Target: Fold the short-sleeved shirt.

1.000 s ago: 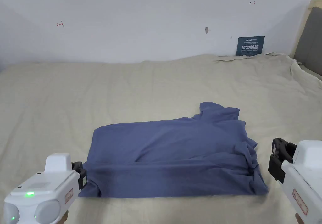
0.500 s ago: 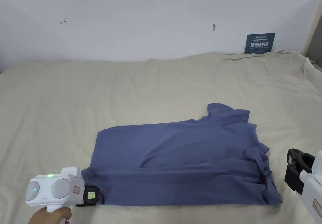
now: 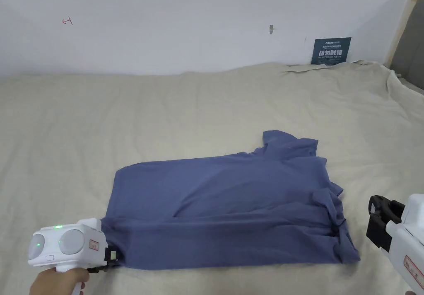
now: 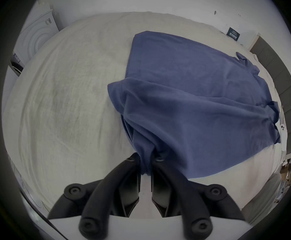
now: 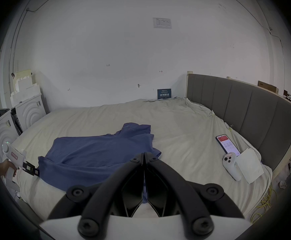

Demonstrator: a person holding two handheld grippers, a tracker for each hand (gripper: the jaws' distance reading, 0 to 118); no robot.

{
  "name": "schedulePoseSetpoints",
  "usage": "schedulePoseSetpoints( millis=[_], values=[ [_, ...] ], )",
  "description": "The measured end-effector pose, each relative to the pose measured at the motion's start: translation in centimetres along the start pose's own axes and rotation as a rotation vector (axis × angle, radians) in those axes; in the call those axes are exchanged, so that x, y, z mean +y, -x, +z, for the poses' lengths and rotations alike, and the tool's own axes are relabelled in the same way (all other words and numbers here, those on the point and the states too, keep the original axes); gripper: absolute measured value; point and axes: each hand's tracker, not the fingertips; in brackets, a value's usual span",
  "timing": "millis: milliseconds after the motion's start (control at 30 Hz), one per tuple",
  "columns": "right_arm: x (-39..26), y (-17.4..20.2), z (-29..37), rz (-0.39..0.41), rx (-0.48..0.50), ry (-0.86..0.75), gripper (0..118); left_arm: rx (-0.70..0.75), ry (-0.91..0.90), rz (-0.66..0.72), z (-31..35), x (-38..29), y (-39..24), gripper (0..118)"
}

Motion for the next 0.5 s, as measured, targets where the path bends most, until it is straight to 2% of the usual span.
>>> schedulePoseSetpoints(
  millis=[167, 267, 333, 367, 400, 433, 467, 500],
  values=[
    [-0.9, -1.5, -2.8, -0.018, 0.003, 0.112, 0, -0.055, -0.059, 0.041, 2.1, 0.3, 1.2, 8],
    [-2.4, -1.8, -5.4, 0.028, -0.001, 0.204, 1, -0.071, -0.068, 0.032, 2.7, 0.4, 1.8, 8],
    [-3.7, -2.1, -7.4, 0.026, -0.005, 0.288, 5, -0.081, -0.077, 0.028, 3.0, 0.4, 1.9, 8],
    [-4.3, -2.2, -8.4, 0.022, -0.003, 0.339, 13, -0.089, -0.082, 0.029, 3.2, 0.3, 2.0, 8],
    [-4.8, -2.2, -9.2, 0.024, -0.007, 0.372, 29, -0.093, -0.087, 0.030, 3.2, 0.3, 1.9, 8],
    [-5.5, -2.3, -10.1, 0.023, -0.007, 0.383, 60, -0.096, -0.091, 0.029, 3.3, 0.3, 1.9, 8],
    [-6.2, -2.4, -10.9, 0.030, -0.008, 0.410, 83, -0.097, -0.093, 0.027, 3.4, 0.2, 1.9, 8],
    [-6.6, -2.3, -11.6, 0.047, -0.015, 0.434, 97, -0.099, -0.094, 0.025, 3.5, 0.2, 1.9, 8]
  ],
)
